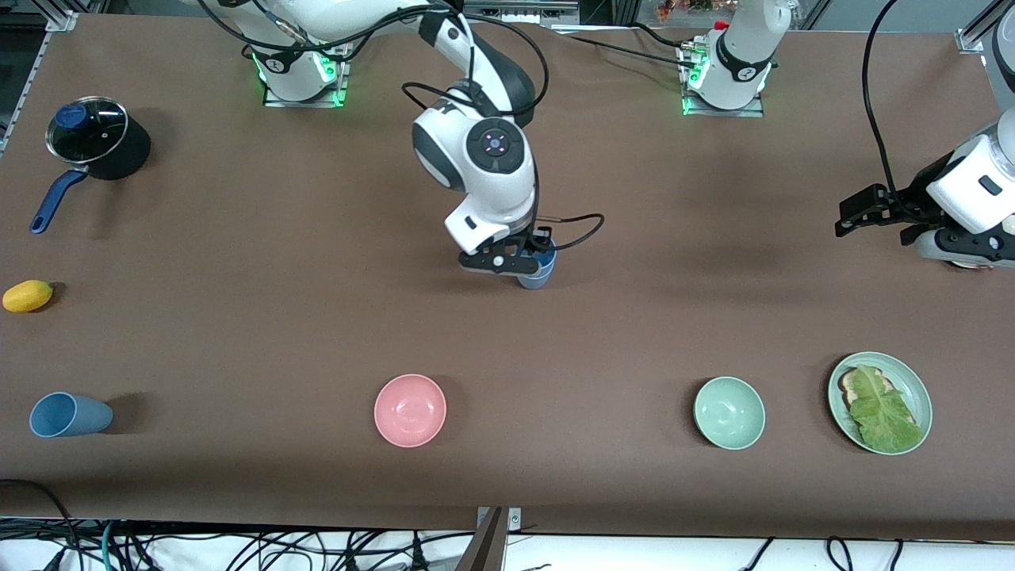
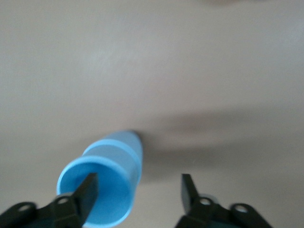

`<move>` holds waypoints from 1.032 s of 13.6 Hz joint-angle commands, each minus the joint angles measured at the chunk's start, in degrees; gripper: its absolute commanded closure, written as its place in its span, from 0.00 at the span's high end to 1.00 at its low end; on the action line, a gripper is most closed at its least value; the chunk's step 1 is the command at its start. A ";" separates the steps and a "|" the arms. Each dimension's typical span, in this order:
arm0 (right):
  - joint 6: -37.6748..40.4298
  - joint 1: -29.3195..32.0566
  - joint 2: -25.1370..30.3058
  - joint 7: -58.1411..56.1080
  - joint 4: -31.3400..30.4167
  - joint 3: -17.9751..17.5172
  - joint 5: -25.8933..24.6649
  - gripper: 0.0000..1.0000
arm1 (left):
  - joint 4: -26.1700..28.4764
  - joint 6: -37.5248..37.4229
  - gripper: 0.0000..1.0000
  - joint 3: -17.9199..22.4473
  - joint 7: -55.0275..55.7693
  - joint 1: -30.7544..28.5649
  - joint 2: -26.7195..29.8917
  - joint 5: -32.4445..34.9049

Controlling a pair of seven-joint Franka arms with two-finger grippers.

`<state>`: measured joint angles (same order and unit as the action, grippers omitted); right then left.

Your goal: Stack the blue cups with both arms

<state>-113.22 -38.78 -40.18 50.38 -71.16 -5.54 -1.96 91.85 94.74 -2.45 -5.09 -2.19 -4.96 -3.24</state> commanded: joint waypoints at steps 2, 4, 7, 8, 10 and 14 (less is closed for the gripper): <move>7.72 10.45 5.18 -9.32 0.32 -0.79 0.29 1.00 | 0.34 0.27 1.00 -0.01 -1.06 -0.28 0.66 -1.51; 13.17 15.03 8.43 -16.06 0.23 -0.62 1.60 1.00 | 0.34 0.27 1.00 -0.01 -1.06 -0.28 0.66 -1.42; 20.30 21.36 13.09 -26.89 0.15 -0.44 1.78 1.00 | 0.34 0.27 1.00 -0.01 -1.06 -0.28 0.66 -1.42; 22.49 23.20 14.50 -29.52 -0.03 -0.44 1.87 1.00 | 0.34 0.27 1.00 -0.01 -1.06 -0.28 0.66 -1.42; 27.67 25.93 17.31 -35.32 -0.29 0.08 2.74 1.00 | 0.34 0.27 1.00 -0.01 -1.06 -0.28 0.66 -1.42; 29.20 26.39 25.21 -40.00 -6.77 5.71 4.51 1.00 | 0.34 0.27 1.00 -0.01 -1.15 -0.28 0.66 -1.42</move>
<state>-83.45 -12.49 -20.55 12.35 -71.35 -1.04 1.54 91.85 94.74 -2.46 -5.10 -2.18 -4.96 -3.25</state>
